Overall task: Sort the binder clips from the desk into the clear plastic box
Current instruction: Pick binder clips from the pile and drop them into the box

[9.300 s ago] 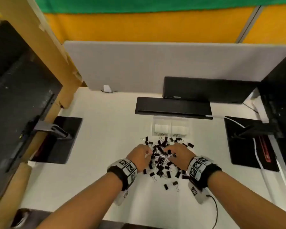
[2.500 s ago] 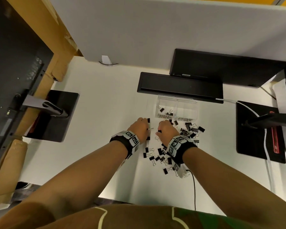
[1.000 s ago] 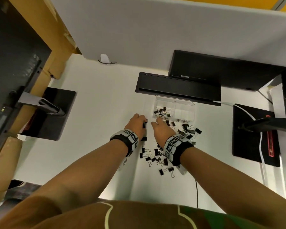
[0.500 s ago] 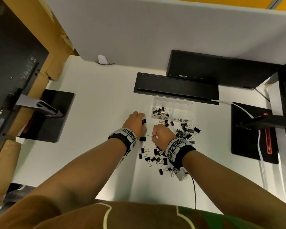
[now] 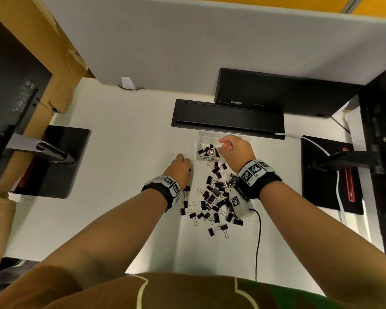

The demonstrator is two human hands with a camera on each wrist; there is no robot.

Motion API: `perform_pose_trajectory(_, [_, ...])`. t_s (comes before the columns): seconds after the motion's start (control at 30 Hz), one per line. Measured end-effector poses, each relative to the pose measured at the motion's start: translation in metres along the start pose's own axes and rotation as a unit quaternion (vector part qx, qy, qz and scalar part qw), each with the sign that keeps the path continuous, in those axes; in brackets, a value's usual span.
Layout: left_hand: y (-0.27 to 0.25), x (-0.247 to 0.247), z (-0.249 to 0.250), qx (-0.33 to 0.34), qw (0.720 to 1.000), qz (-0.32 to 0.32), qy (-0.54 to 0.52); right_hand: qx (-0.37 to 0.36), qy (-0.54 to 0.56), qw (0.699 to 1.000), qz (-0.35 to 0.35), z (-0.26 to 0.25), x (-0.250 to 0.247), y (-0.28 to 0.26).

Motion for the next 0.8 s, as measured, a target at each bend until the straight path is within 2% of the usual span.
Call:
perform_pose_trajectory(0.1, [-0.001,0.000,0.002,0.001,1.000,-0.012,0.010,-0.012,-0.040,0.999,-0.019,0.000,0.003,-0.007])
perform_pose_trajectory(0.2, [-0.003,-0.001,0.004,0.001,1.000,-0.012,-0.003,-0.022,-0.124,0.989,-0.083,0.006,0.016,-0.022])
perform_pose_trajectory(0.33, [-0.007,-0.012,0.014,0.026,0.995,0.031,-0.093,-0.022,-0.215,0.966,-0.141,0.027,0.036,-0.036])
perform_pose_trajectory(0.53, [0.001,-0.043,0.051,0.099,0.979,0.064,-0.167,-0.002,-0.237,0.960,-0.149,0.038,0.048,-0.044])
perform_pose_trajectory(0.67, [0.021,-0.055,0.068,0.092,0.982,0.073,-0.149,-0.012,-0.234,0.959,-0.162,0.040,0.051,-0.051])
perform_pose_trajectory(0.8, [0.032,-0.054,0.073,0.074,0.990,0.054,-0.105,-0.007,-0.175,0.975,-0.136,0.044,0.043,-0.057])
Point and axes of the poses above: each hand's wrist, its own y-axis towards the middle knuckle, its own x-axis out of the palm, z = x × y, the point moved 3 cm from there along y, towards the middle knuckle, and after that the axes turned 9 degrees about -x, right-handed, at the moved point
